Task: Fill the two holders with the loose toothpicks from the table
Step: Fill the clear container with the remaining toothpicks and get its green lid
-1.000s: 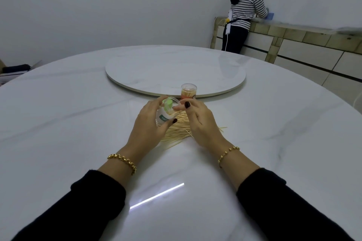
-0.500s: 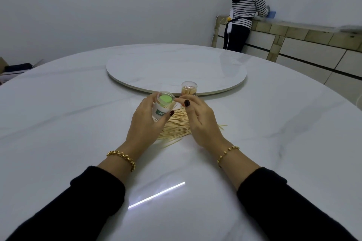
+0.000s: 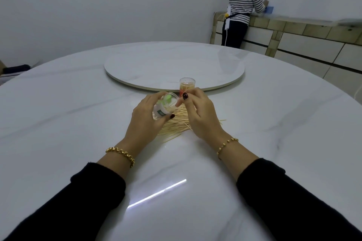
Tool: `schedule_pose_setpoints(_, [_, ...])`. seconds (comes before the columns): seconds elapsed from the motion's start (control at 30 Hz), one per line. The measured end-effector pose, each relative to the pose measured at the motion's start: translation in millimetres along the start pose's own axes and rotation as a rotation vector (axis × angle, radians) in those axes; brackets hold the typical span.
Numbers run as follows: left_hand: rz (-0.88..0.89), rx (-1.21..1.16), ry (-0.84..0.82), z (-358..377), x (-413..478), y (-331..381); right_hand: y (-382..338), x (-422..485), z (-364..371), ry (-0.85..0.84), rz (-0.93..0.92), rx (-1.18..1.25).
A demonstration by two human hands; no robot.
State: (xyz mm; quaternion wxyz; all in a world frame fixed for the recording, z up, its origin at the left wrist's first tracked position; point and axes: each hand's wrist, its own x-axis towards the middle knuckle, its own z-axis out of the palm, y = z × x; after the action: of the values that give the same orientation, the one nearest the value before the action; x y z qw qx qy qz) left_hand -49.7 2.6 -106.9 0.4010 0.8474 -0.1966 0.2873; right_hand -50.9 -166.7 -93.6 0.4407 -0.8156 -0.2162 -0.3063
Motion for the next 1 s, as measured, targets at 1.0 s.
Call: schedule_pose_setpoints(1.0, [-0.072, 0.020, -0.041, -2.1, -2.2, -4.3, 28.1, -8.7, -16.4, -0.298, 0.074, -0.609])
